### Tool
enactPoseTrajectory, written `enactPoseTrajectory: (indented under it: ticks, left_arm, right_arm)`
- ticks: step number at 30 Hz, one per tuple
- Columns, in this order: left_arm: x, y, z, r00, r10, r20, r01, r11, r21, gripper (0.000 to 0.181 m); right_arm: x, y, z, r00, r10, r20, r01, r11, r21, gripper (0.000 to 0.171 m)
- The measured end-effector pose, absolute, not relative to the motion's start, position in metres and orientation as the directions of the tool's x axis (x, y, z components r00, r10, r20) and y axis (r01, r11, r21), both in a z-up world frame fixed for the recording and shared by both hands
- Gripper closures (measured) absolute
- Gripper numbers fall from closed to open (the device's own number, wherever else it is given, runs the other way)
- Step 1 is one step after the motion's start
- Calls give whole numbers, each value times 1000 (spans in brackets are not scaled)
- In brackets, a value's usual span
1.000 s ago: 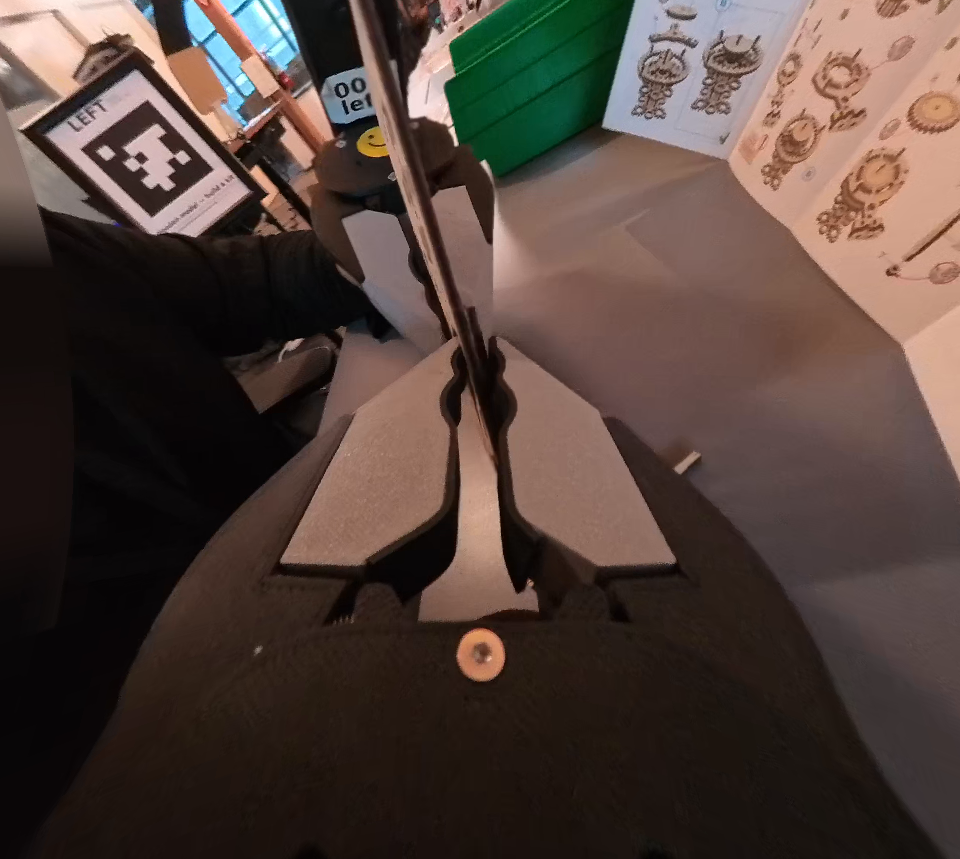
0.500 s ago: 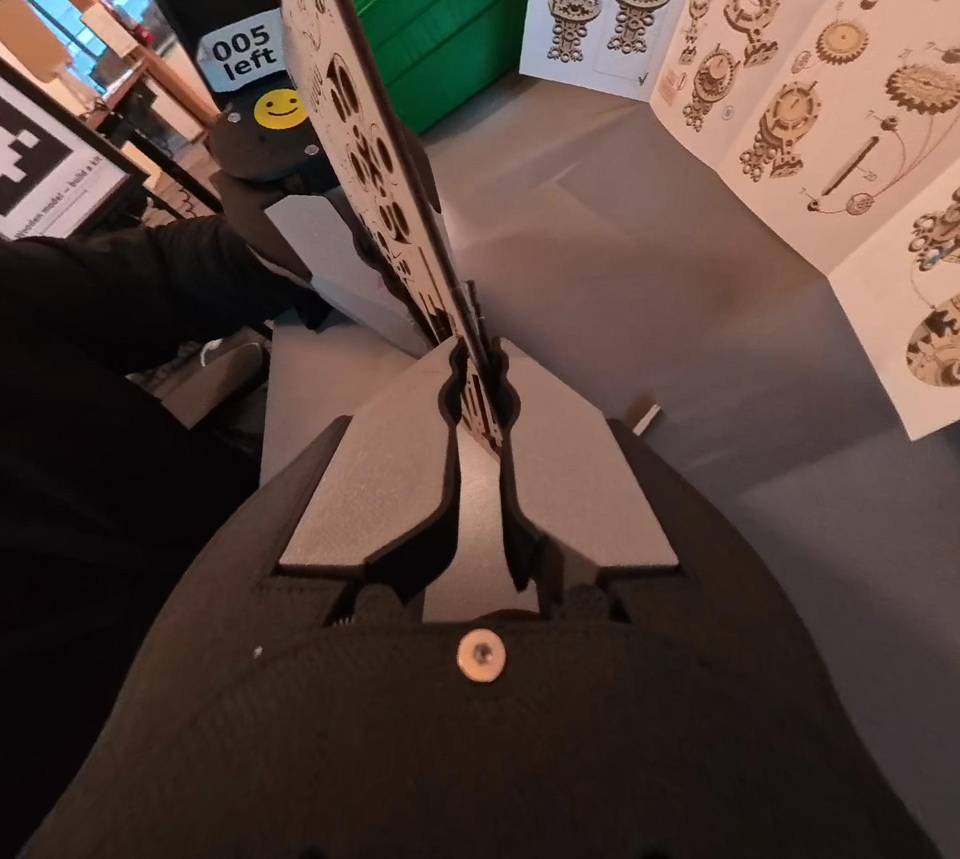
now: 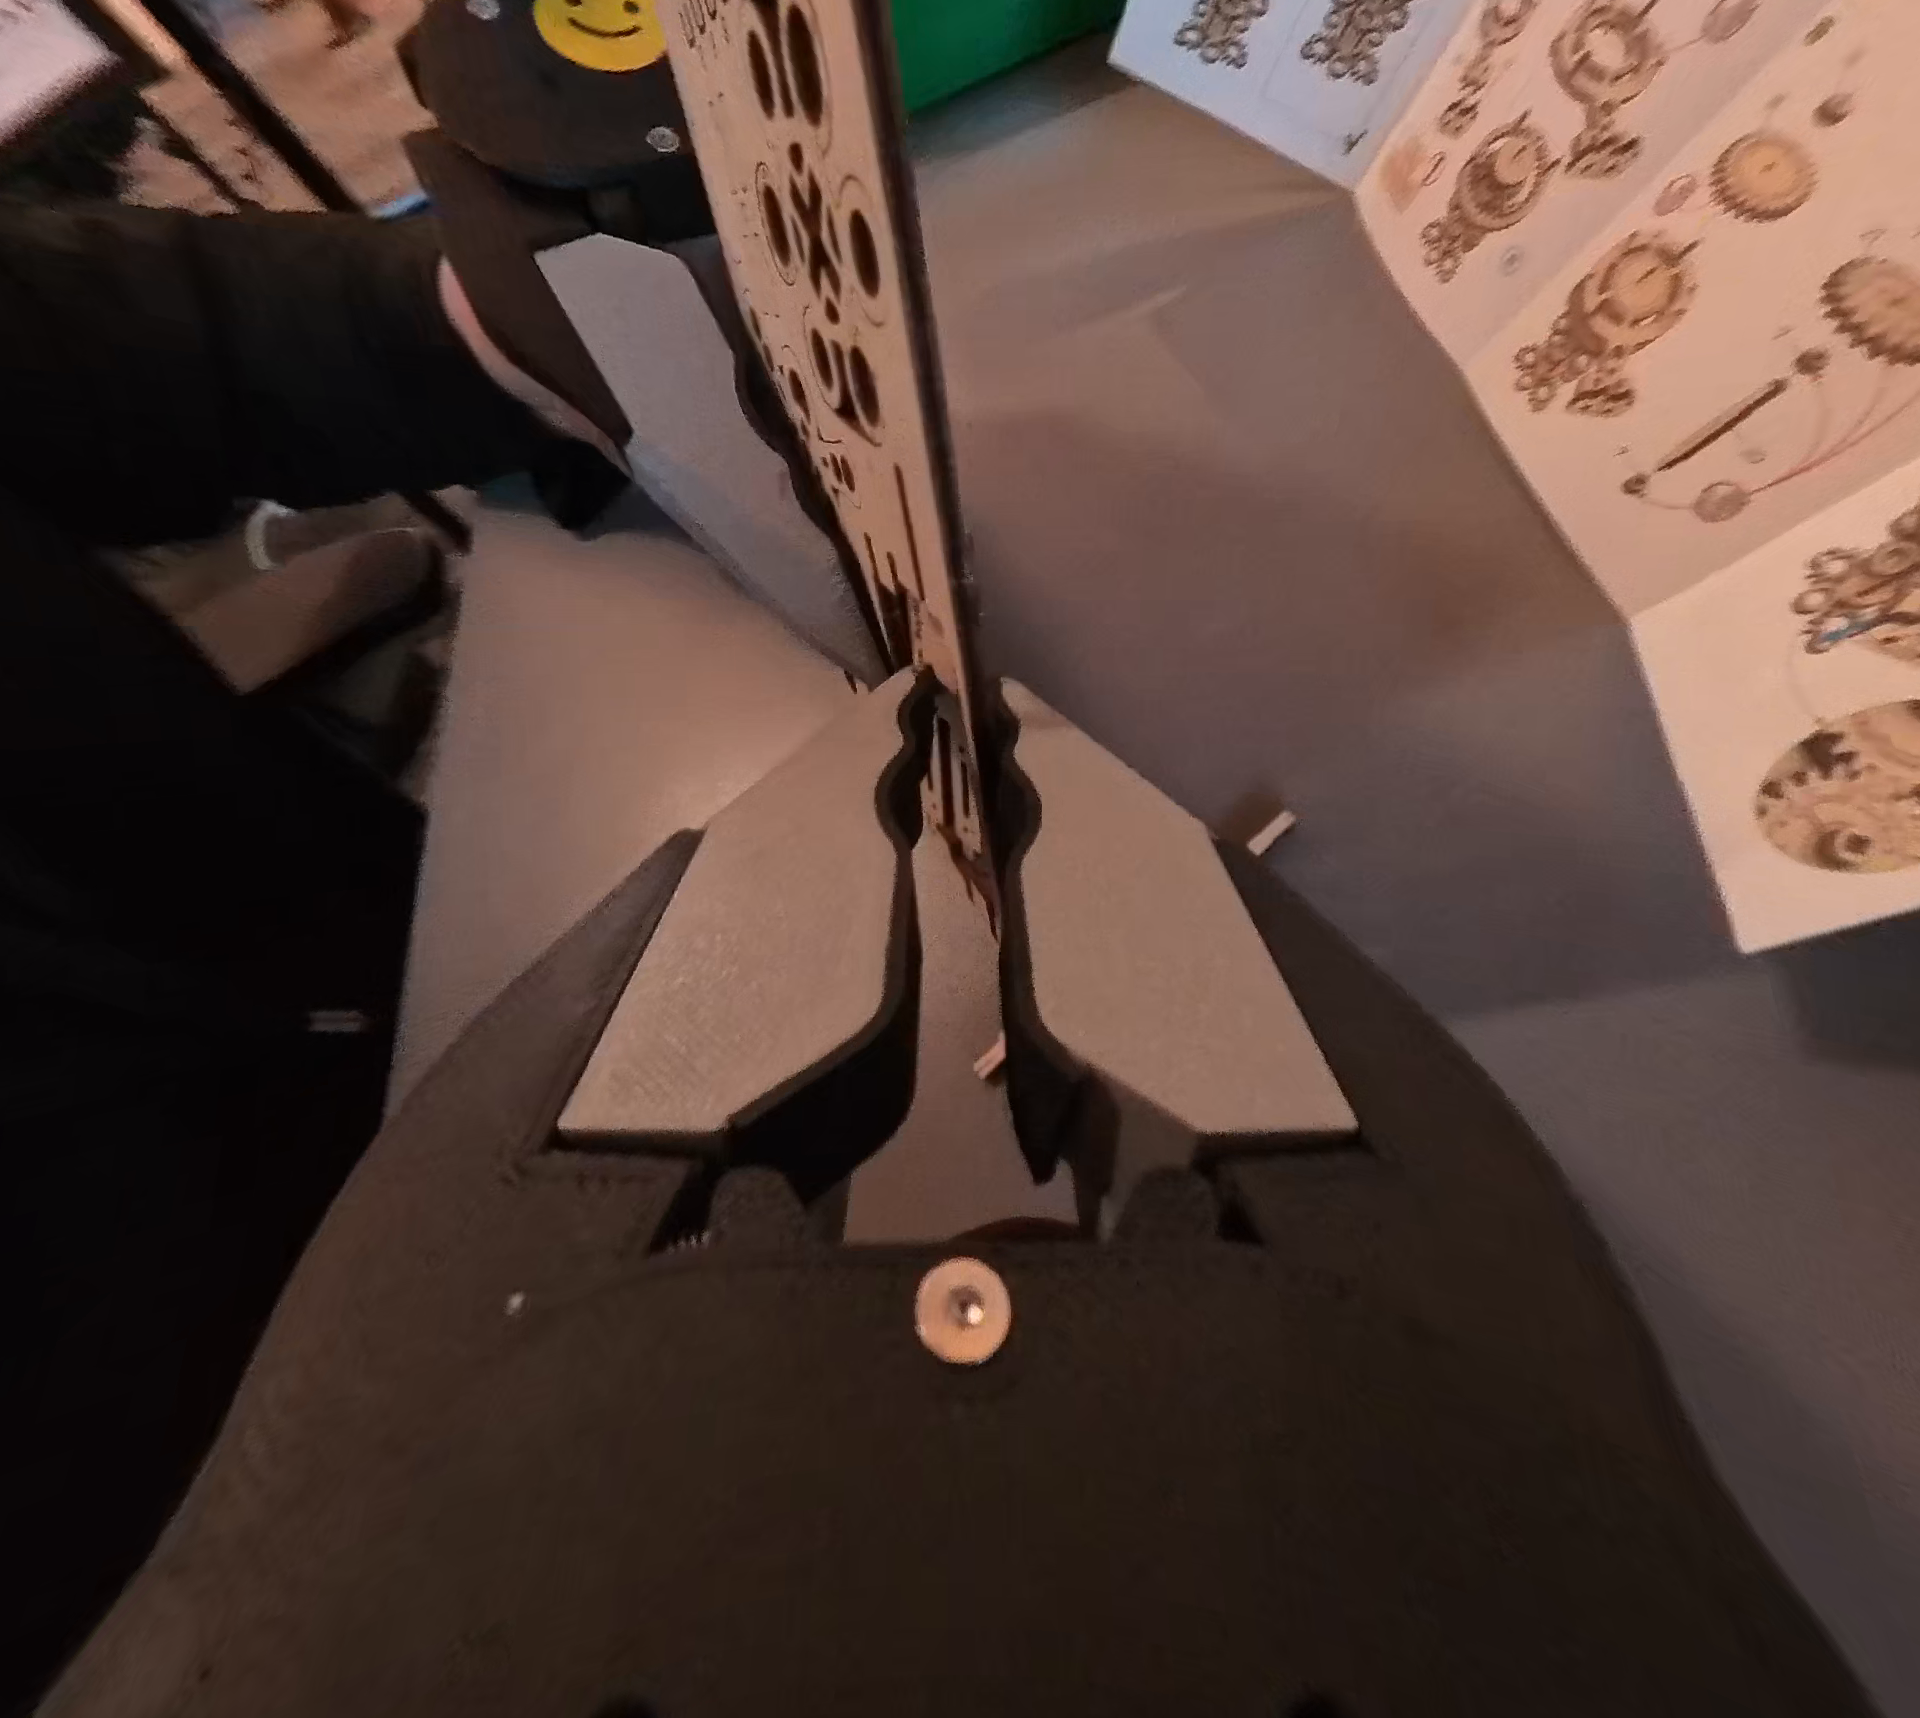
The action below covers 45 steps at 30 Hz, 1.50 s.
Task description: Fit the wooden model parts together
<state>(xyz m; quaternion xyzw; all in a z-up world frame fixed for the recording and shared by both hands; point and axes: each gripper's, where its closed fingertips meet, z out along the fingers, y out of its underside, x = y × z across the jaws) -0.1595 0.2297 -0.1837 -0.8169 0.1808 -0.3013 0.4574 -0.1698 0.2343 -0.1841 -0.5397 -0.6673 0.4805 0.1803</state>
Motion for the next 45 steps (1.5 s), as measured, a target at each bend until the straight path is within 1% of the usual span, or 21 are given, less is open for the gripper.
enactPoseTrajectory:
  ticks: [3, 9, 11, 13, 15, 19, 20, 22, 24, 33, 37, 45]
  left_arm:
    - [-165, 232, -182, 758, -551, 349, 14, -521, -854, 178]
    - [-166, 233, -183, 766, -543, 344, 14, -521, -853, 177]
    - [-165, 232, -181, 752, -555, 355, 20, -520, -854, 178]
    - [-159, 231, -182, 735, -574, 361, 13, -520, -854, 177]
    - [-157, 232, -184, 740, -577, 345, -5, -518, -855, 180]
    - [-160, 232, -187, 735, -561, 381, 22, -541, -841, 178]
    - [-160, 232, -187, 737, -560, 380, 22, -542, -840, 180]
    - [-160, 232, -187, 736, -560, 381, 21, -544, -839, 178]
    - [-159, 231, -188, 733, -561, 385, 21, -547, -837, 179]
    - [-157, 230, -190, 715, -567, 410, 32, -559, -829, 181]
    - [-156, 229, -191, 713, -571, 407, 21, -563, -826, 179]
    - [-164, 231, -192, 735, -539, 410, 42, -569, -822, 179]
  right_arm:
    - [-175, 238, -182, -307, 927, -216, 521, -26, -853, 165]
    - [-177, 239, -183, -266, 940, -212, 526, -43, -849, 165]
    - [-174, 237, -181, -317, 915, -249, 520, -52, -853, 165]
    - [-169, 234, -182, -372, 870, -323, 536, -82, -840, 165]
    - [-164, 232, -186, -406, 849, -338, 555, -66, -830, 156]
    - [-163, 237, -201, -400, 896, -192, 577, 83, -812, 157]
    - [-164, 238, -202, -394, 903, -171, 576, 97, -812, 158]
    - [-164, 237, -202, -393, 897, -204, 581, 70, -811, 159]
    - [-162, 236, -202, -400, 883, -246, 589, 42, -807, 160]
    - [-160, 232, -205, -432, 854, -291, 589, 23, -808, 161]
    - [-159, 229, -206, -447, 826, -345, 601, -8, -799, 164]
    - [-167, 231, -210, -352, 863, -362, 623, -72, -779, 165]
